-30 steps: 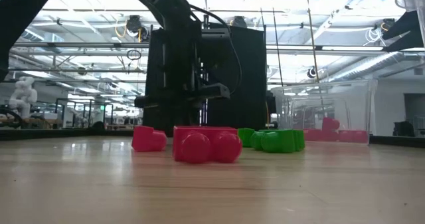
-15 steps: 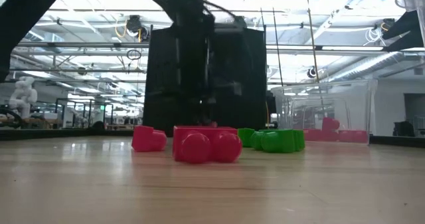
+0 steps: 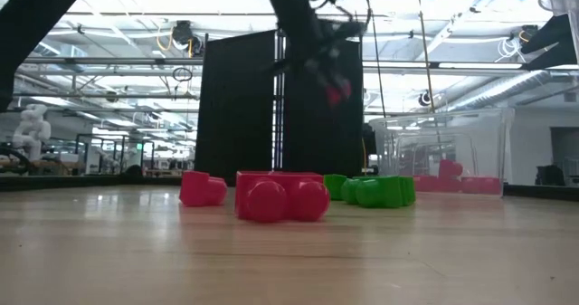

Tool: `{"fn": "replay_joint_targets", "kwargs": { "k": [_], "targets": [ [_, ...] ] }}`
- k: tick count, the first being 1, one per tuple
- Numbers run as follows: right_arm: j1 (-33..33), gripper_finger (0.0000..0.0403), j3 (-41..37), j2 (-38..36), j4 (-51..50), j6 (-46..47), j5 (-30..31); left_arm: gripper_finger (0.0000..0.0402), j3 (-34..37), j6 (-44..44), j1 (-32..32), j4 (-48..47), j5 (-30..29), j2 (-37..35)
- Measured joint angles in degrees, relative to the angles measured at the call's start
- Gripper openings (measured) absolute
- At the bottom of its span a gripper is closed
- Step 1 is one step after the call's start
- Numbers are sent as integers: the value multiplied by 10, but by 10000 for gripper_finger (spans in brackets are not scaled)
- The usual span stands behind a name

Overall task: Sort blocks
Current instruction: Put the red game piece into the top transparent bin

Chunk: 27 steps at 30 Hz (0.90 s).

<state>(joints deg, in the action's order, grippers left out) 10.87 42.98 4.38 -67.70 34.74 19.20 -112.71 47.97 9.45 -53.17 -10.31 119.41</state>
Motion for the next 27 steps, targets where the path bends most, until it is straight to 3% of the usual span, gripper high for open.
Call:
{"fn": "replay_joint_targets", "kwargs": {
  "k": [5,8,19,27],
  "targets": [
    [0,208,0,0,0,-5,2,1,-41,-105,30,101,-18,-1],
    [0,208,0,0,0,-9,2,1,-41,-136,51,176,4,-1],
    [0,208,0,0,0,-19,4,1,-41,-130,91,456,84,37],
    [0,208,0,0,0,-24,4,1,-41,-75,98,501,117,98]
  ]
}}
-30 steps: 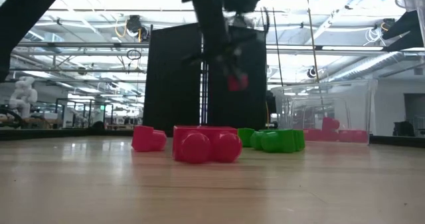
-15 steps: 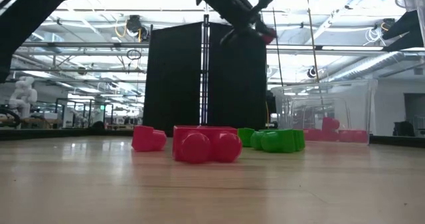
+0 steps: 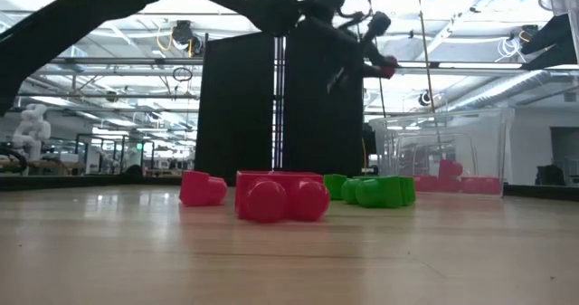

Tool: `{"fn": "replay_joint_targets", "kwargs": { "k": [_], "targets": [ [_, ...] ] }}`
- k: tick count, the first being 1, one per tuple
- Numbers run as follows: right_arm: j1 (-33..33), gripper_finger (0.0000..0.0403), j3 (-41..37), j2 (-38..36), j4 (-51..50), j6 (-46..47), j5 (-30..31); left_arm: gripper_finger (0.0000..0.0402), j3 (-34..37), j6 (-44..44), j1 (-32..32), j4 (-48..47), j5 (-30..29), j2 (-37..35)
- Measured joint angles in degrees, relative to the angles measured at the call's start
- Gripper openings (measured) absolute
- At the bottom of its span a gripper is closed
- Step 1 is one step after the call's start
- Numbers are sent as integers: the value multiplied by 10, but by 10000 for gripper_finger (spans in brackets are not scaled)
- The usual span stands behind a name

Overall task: Sort blocks
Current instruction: Put the red game piece into the top transparent bin

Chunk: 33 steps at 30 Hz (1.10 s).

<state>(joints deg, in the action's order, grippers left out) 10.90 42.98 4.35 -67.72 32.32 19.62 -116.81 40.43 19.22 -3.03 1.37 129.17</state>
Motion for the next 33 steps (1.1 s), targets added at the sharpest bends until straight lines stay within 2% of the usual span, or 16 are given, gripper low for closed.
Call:
{"fn": "replay_joint_targets", "kwargs": {
  "k": [5,11,25,33],
  "targets": [
    [0,208,0,0,0,0,0,1,0,26,-1,17,-7,20],
    [0,208,0,0,0,0,0,1,0,-7,-1,19,-74,20],
    [0,208,0,0,0,-4,0,1,-1,-17,-11,-23,-84,32],
    [0,208,0,0,0,1,0,1,-2,26,-14,-19,-84,49]
  ]
}}
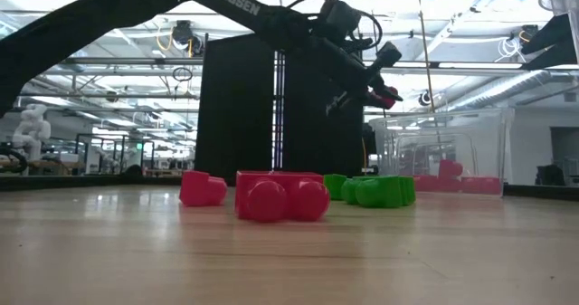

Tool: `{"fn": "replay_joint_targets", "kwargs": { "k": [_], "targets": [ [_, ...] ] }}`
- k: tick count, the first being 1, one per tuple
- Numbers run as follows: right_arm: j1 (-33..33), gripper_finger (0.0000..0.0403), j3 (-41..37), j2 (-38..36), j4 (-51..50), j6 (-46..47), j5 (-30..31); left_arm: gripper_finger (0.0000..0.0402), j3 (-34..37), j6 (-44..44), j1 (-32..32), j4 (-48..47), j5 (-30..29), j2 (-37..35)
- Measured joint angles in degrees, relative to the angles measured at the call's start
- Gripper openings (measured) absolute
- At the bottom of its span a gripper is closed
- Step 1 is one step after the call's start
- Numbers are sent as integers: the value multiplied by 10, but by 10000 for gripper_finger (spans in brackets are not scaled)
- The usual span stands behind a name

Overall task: Sort blocks
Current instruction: Put the red game piece into the top transparent bin

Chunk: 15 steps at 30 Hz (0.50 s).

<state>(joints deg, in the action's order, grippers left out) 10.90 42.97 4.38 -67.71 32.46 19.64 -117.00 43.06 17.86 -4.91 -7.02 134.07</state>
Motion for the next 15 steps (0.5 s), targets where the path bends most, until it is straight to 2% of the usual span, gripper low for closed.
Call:
{"fn": "replay_joint_targets", "kwargs": {
  "k": [11,15],
  "targets": [
    [0,208,0,0,2,-1,-1,2,-15,0,4,8,23,14],
    [0,208,0,0,2,-1,-2,20,-16,1,4,16,23,14]
  ]
}}
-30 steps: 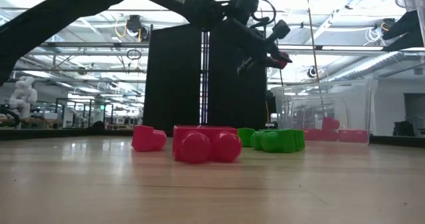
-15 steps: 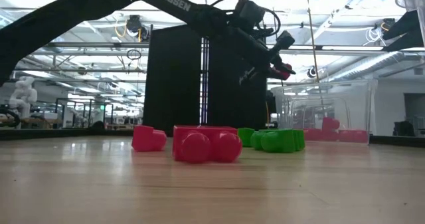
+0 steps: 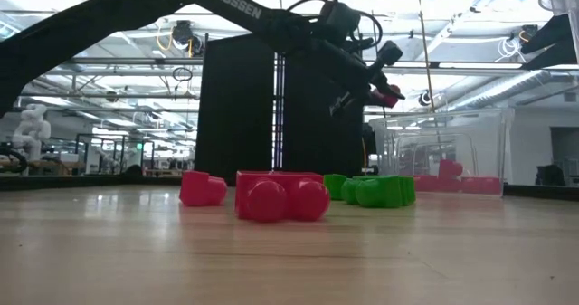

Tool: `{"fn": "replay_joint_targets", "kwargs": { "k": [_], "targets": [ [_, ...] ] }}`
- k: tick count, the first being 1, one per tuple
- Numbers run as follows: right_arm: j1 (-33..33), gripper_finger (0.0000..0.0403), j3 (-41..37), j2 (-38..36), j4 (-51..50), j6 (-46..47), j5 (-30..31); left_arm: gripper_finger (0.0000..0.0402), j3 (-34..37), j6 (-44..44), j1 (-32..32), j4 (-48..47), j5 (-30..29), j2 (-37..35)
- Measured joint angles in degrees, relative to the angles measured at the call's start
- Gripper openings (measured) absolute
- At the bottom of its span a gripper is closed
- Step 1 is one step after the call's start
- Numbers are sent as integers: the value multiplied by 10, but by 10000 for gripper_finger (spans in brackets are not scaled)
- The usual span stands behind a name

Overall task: Sort blocks
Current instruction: Put the red game piece into the top transparent bin

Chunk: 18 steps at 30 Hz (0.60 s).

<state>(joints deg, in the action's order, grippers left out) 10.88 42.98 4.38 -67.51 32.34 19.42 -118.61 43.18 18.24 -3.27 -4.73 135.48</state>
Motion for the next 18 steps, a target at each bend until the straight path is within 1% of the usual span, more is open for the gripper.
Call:
{"fn": "replay_joint_targets", "kwargs": {
  "k": [8,15,16,18],
  "targets": [
    [0,208,0,0,0,-2,0,76,0,1,0,-1,13,0],
    [0,208,0,0,0,-2,0,113,0,1,1,-1,18,0],
    [0,208,0,0,0,-2,0,116,0,3,1,0,25,0],
    [0,208,0,0,0,-2,0,120,0,21,1,8,64,0]
  ]
}}
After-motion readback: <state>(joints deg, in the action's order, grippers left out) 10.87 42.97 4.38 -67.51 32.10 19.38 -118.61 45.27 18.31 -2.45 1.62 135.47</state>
